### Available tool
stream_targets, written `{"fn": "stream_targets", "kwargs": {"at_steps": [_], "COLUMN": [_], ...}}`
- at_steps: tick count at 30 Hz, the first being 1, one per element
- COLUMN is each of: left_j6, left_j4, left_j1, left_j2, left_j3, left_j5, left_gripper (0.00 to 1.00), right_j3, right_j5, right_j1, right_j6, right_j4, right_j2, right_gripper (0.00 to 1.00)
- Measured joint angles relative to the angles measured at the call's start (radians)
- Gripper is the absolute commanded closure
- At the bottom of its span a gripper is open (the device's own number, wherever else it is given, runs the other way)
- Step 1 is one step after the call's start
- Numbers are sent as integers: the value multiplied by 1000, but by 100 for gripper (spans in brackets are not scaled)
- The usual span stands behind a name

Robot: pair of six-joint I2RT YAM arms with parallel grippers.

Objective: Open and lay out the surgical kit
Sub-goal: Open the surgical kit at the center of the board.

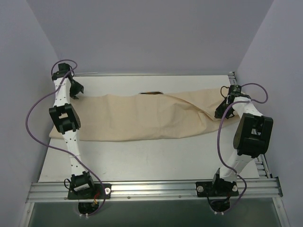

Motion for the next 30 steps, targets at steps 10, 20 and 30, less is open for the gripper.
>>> {"fn": "stream_targets", "kwargs": {"at_steps": [10, 20, 30], "left_j6": [42, 161, 217], "left_j4": [36, 45, 57], "left_j1": [-2, -40, -78], "left_j2": [46, 58, 56], "left_j3": [42, 48, 27], "left_j5": [-29, -121, -190], "left_gripper": [41, 46, 71], "right_j3": [-56, -71, -46], "right_j5": [-8, -30, -54], "right_j1": [5, 4, -8], "right_j6": [17, 15, -10], "right_j4": [27, 51, 51], "right_j2": [0, 0, 0], "right_gripper": [100, 100, 100]}}
